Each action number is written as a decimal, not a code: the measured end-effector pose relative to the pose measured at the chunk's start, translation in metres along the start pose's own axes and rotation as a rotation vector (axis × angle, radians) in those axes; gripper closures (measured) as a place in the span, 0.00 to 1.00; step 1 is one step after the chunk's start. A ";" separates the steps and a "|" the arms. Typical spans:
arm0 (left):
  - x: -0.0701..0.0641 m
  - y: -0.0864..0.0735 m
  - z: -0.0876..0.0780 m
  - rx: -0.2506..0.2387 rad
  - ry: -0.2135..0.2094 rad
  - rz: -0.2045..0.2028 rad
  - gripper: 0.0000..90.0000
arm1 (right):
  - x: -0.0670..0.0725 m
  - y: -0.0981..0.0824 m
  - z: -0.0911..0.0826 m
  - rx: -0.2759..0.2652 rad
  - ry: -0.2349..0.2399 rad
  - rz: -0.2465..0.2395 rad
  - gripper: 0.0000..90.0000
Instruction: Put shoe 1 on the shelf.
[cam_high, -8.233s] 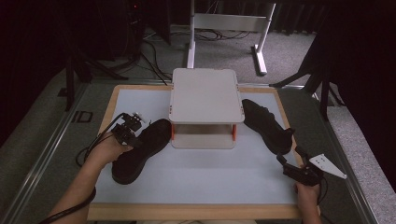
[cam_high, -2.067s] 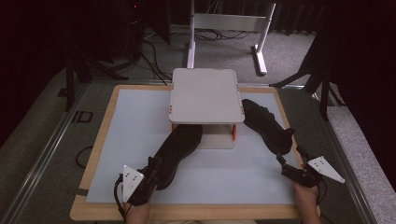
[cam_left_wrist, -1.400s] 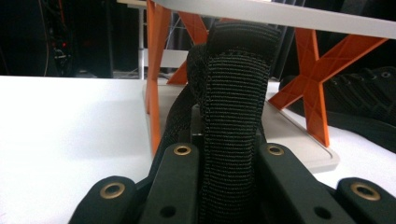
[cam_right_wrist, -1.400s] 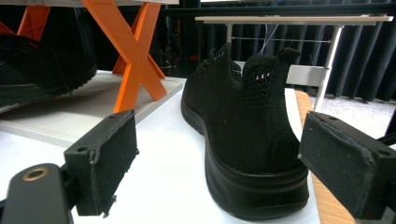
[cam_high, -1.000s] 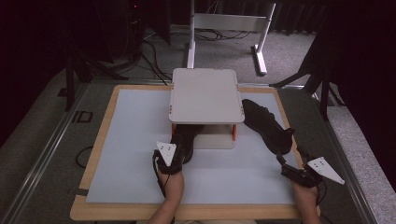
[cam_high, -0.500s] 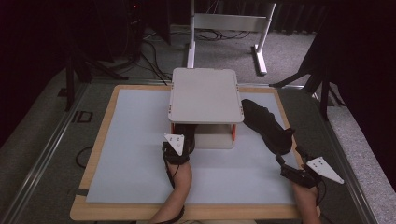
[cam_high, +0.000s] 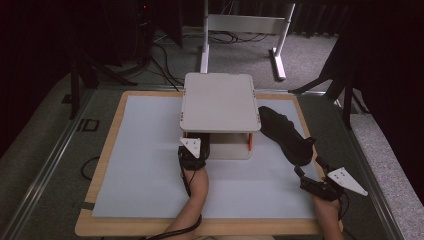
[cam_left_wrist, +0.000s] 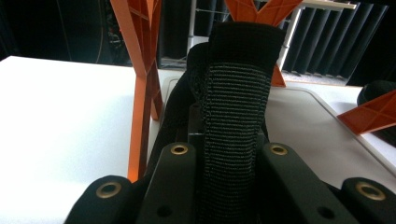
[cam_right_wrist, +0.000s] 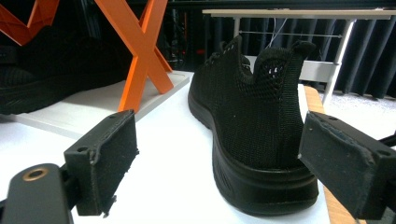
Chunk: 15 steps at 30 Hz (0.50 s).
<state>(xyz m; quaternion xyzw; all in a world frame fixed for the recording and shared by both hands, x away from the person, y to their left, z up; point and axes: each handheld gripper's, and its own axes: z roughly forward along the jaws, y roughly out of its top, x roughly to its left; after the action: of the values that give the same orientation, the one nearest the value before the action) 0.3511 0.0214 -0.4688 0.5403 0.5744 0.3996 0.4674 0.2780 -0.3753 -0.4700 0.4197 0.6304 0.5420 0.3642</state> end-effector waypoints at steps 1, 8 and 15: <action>0.000 0.000 0.000 -0.002 -0.002 -0.001 0.90 | 0.000 0.000 0.000 0.003 -0.001 0.001 0.12; 0.007 0.002 -0.007 0.007 -0.091 0.013 0.65 | -0.001 0.000 0.001 0.006 -0.001 0.006 0.12; 0.019 0.009 -0.020 0.008 -0.207 0.049 0.26 | -0.001 0.000 0.001 0.009 -0.019 0.011 0.12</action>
<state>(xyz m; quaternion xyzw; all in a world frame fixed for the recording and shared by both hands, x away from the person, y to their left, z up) 0.3341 0.0418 -0.4569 0.5944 0.5112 0.3508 0.5122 0.2793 -0.3759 -0.4703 0.4299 0.6270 0.5371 0.3655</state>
